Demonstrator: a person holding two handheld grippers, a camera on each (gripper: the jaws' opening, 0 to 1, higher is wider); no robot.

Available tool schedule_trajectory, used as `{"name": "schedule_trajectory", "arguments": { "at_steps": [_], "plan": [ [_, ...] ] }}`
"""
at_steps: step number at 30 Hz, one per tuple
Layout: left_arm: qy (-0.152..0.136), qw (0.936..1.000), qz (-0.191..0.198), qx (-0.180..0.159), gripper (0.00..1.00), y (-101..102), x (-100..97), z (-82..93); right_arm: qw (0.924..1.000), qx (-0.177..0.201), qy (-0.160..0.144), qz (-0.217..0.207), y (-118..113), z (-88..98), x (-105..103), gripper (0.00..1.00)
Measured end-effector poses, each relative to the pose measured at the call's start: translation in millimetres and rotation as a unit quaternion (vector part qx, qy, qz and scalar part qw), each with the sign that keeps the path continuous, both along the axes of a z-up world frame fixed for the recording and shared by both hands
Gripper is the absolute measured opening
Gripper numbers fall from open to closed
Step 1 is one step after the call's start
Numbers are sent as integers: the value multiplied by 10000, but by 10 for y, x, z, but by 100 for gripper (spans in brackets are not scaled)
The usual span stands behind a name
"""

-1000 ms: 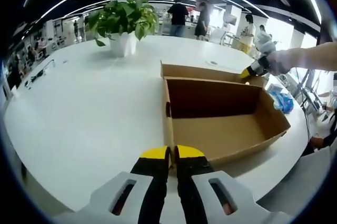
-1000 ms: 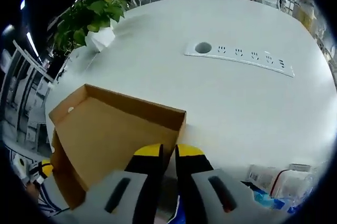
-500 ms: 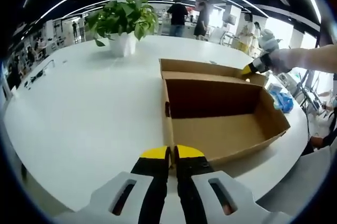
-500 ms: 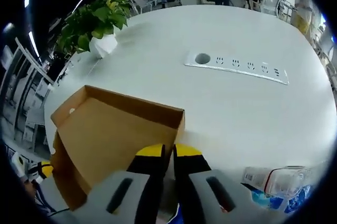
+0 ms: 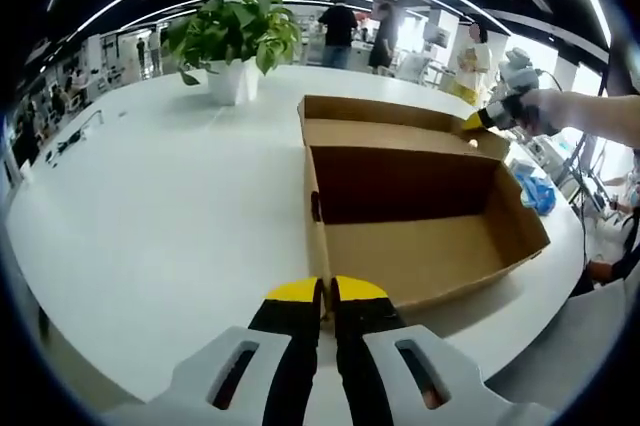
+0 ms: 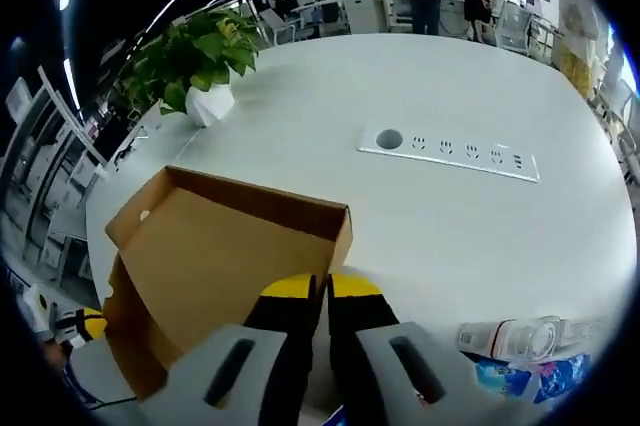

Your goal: Operate the shoe box by opening the lid, removing the specified soft item, and placing it in the target area until the item is outside and the box remains undamaged.

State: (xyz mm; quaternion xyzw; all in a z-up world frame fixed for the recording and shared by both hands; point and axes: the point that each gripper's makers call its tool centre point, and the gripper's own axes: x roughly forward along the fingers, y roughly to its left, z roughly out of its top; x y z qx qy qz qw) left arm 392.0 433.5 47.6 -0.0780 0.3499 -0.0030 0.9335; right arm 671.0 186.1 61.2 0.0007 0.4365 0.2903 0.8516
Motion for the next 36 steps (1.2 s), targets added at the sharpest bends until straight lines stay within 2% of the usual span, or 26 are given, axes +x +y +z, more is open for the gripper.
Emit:
{"name": "schedule_trajectory", "arguments": {
  "at_steps": [9, 11, 24, 36],
  "plan": [
    [11, 10000, 12, 13, 1, -7, 12, -5, 9994, 169, -303, -29, -10, 256, -80, 0],
    [3, 10000, 32, -18, 1, -4, 16, -5, 9991, 193, -373, -4, -17, 287, -34, 0],
    [2, 10000, 23, -12, 1, -16, 25, -2, 9958, 375, -829, 128, -37, 639, -265, 0],
    [-26, 10000, 8, -6, 1, -14, 32, 1, 9924, 473, -1121, 204, -86, 822, -531, 0]
  ]
}}
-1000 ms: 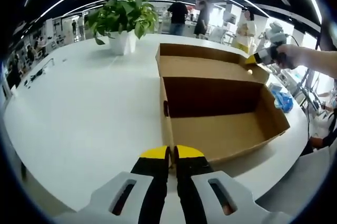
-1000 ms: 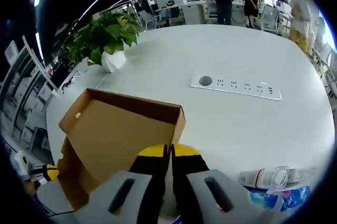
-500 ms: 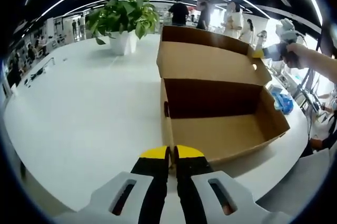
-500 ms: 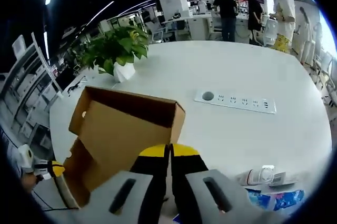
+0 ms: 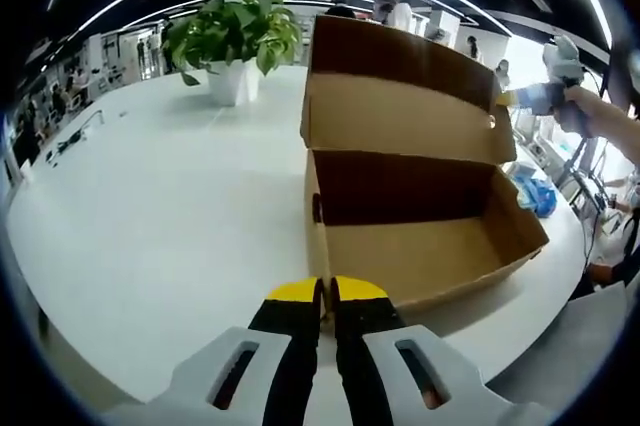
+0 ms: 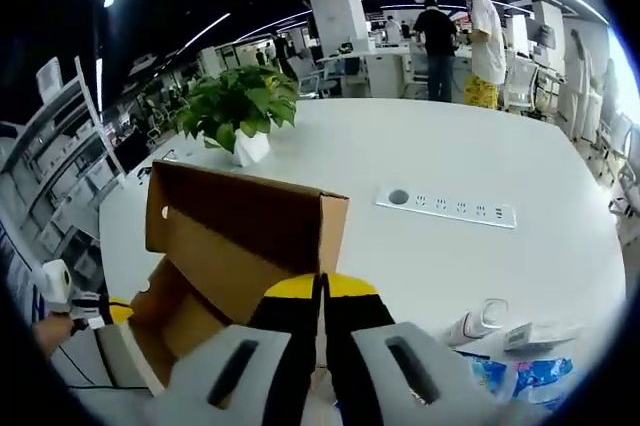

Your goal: Operate the shoe box by opening the lid, removing the specified soft item, and placing it in the target area until the item is outside and the box remains undamaged.

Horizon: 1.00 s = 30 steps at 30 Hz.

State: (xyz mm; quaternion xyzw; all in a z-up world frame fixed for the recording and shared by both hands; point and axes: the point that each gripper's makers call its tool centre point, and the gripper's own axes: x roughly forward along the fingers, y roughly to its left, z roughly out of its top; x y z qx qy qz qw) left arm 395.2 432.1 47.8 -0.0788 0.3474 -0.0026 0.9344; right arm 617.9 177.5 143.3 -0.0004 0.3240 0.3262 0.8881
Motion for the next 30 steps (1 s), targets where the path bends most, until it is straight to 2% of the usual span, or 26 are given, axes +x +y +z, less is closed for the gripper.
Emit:
{"name": "schedule_trajectory", "arguments": {
  "at_steps": [7, 13, 22, 30],
  "plan": [
    [1, 10000, -56, 18, 1, 7, -6, 0, 9998, -7, -188, 59, -29, 49, -109, 0],
    [-6, 10000, -82, 33, 1, 8, -12, 2, 9998, 114, -173, 83, -61, 78, -234, 0],
    [-24, 9999, -125, 74, 1, 5, -18, 7, 9993, 103, -337, 107, -89, 96, -466, 0],
    [-50, 9999, -136, 38, 1, 7, -20, 7, 9993, 266, -276, 20, -126, 69, -665, 0]
  ]
}}
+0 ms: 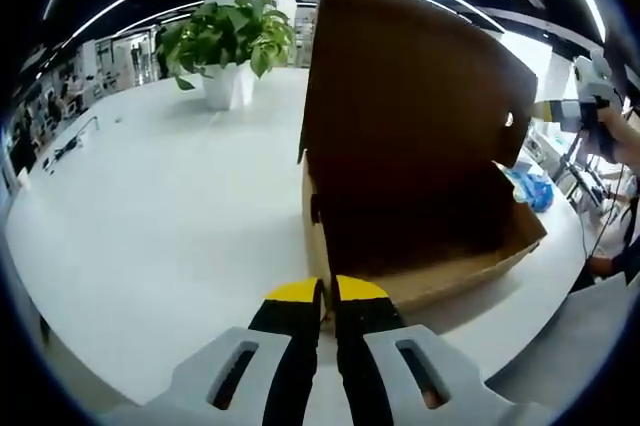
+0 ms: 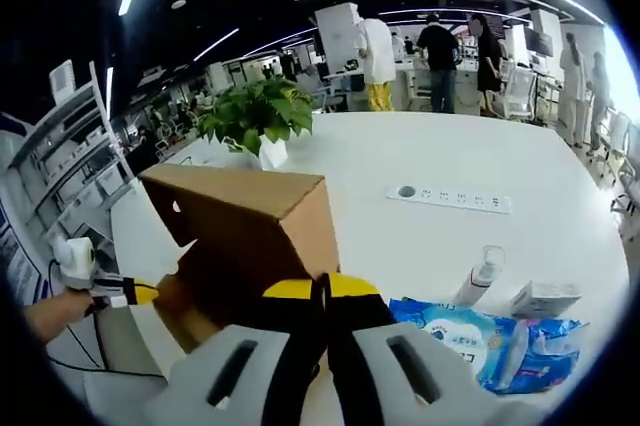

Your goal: Operate the shoe box by opening the lid, removing the specified soft item, and placing it in the target area until the item is outside and the box remains undamaged.

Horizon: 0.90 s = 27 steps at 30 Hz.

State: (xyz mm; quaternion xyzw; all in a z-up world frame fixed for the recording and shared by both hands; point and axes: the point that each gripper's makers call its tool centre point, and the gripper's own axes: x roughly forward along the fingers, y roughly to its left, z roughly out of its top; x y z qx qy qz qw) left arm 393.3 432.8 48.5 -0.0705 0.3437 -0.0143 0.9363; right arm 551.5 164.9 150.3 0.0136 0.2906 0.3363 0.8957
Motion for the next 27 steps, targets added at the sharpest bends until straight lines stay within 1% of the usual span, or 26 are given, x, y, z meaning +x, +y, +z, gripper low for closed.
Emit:
{"name": "schedule_trajectory", "arguments": {
  "at_steps": [8, 10, 18, 21, 27],
  "plan": [
    [-1, 10000, -36, 33, 1, 2, 1, -4, 10000, 19, -64, -58, -17, -23, -108, 0],
    [7, 10000, -54, 68, 1, 1, 0, -5, 9998, 131, 7, -133, -25, -28, -131, 1],
    [37, 9999, -70, 74, 2, -8, -6, 0, 9996, 197, 89, -179, -49, -92, -252, 2],
    [34, 9999, -92, 83, 2, -14, -13, 4, 9991, 299, 169, -230, -57, -115, -296, 3],
    [17, 9998, -160, 155, 3, -17, -24, 33, 9992, 307, 169, -166, -58, -179, -400, 4]
  ]
}}
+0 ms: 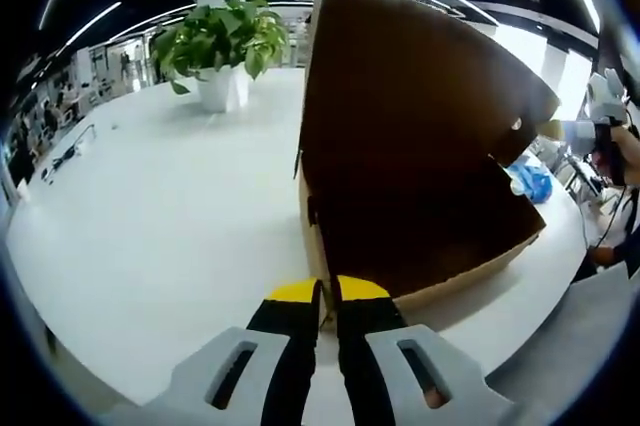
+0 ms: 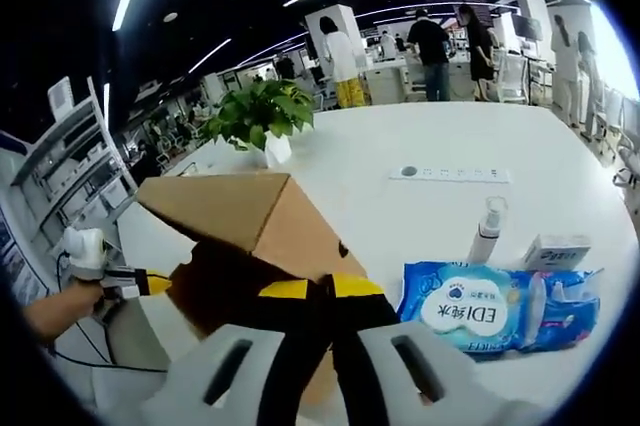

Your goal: Operate the shoe box by opening the lid, removing the specified soft item, and placing it in the target area until the item is outside and the box remains undamaged.

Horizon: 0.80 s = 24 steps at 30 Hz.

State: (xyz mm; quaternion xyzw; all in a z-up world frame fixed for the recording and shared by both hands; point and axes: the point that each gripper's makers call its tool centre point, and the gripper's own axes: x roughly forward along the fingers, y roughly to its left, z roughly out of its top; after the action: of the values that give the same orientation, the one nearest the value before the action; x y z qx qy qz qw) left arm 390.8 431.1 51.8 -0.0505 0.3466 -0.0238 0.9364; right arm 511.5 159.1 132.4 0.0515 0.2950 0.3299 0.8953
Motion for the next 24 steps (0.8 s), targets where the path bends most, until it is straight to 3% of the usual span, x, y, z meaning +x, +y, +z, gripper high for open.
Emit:
{"name": "schedule_trajectory", "arguments": {
  "at_steps": [4, 8, 16, 24],
  "plan": [
    [-216, 9995, -32, 237, 0, 50, 32, 141, 10000, 15, -70, 24, -3, -8, -49, 4],
    [-357, 9990, -34, 267, 7, 85, 79, 283, 9999, 38, -124, 9, -4, -16, -81, 4],
    [-740, 9955, -211, 545, 10, 97, 160, 603, 9998, 46, -192, 51, -31, -27, -168, 4],
    [-934, 9926, -364, 690, 11, 78, 216, 762, 9997, 60, -213, 59, -50, -102, -288, 3]
  ]
}}
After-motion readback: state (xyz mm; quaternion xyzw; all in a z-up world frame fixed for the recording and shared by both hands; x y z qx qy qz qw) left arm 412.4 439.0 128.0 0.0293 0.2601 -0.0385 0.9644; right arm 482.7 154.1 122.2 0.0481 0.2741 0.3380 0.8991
